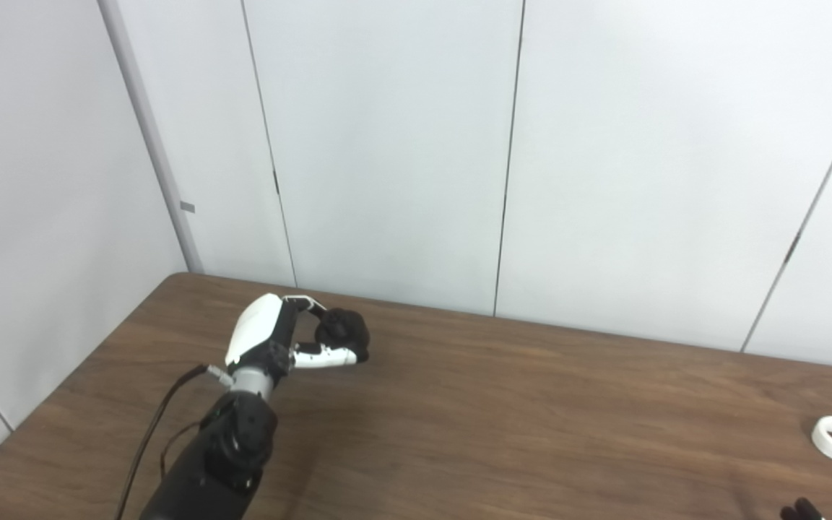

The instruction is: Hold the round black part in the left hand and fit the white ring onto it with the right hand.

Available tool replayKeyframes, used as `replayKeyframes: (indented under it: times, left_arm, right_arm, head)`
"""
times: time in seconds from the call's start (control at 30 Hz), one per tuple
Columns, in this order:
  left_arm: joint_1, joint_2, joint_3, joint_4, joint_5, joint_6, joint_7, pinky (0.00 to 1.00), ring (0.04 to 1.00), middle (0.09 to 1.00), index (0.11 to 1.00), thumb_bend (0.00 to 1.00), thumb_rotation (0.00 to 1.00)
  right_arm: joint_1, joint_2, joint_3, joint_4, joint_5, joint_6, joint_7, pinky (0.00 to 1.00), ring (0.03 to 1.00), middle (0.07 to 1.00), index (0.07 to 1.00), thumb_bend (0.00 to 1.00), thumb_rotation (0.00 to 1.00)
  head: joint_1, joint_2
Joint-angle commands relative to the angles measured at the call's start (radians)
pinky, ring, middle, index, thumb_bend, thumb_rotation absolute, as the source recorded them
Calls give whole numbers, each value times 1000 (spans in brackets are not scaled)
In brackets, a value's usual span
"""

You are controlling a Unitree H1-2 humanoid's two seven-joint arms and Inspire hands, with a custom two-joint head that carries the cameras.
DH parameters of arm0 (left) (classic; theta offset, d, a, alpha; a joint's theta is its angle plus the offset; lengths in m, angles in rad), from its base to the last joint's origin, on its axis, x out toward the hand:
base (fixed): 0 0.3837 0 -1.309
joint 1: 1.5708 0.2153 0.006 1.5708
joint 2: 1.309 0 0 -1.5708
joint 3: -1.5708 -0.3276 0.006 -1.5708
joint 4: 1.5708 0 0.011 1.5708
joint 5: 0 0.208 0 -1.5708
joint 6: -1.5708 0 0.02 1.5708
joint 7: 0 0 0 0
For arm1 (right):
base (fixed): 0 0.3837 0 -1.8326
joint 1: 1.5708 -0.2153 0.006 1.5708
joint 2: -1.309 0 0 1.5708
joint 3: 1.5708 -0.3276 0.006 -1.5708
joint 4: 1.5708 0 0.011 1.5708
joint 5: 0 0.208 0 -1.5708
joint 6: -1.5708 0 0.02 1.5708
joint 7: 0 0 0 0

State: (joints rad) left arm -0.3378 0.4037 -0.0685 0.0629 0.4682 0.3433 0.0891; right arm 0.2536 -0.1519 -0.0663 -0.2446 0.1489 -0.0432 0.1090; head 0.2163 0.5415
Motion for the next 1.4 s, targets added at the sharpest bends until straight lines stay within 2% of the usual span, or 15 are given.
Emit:
replayKeyframes:
  times: [0.0,0.2,0.4,0.5,0.7,0.8,1.07,1.37]
  left_arm:
    - [-2,4,6,-73,16,-12,2,1000,921,814,486,520,52]
    - [60,-18,-55,-187,99,-22,-20,1000,939,819,486,519,55]
    - [122,-87,-98,-279,147,-56,-2,1000,943,819,486,519,53]
    - [166,-121,-118,-315,168,-73,-6,1000,944,820,486,519,53]
    - [260,-144,-161,-374,194,-132,-29,1000,945,824,487,517,56]
    - [301,-148,-178,-405,204,-152,-46,1000,944,821,487,517,54]
    - [359,-162,-212,-422,241,-204,-66,1000,934,813,487,518,54]
    - [409,-183,-230,-395,237,-264,-80,1000,947,822,487,518,53]
  right_arm:
    - [18,9,7,-6,-10,29,-4,1000,1000,971,976,603,1000]
    - [12,6,18,-5,-32,39,-10,1000,996,957,977,615,999]
    - [-2,15,22,-11,-36,66,-22,992,975,941,957,657,957]
    - [-5,18,28,-9,-53,49,-32,965,958,932,949,657,953]
    - [-9,28,42,-28,-85,49,-49,951,939,924,938,641,964]
    - [-17,38,49,-46,-80,73,-58,965,943,928,940,631,953]
    - [-31,58,79,-94,-107,125,-98,990,956,937,946,593,960]
    - [-31,63,105,-143,-118,170,-129,985,961,937,944,621,965]
  head:
    - [-3,3]
    - [-25,11]
    - [-71,29]
    - [-102,39]
    - [-161,63]
    - [-187,75]
    - [-245,114]
    - [-284,153]
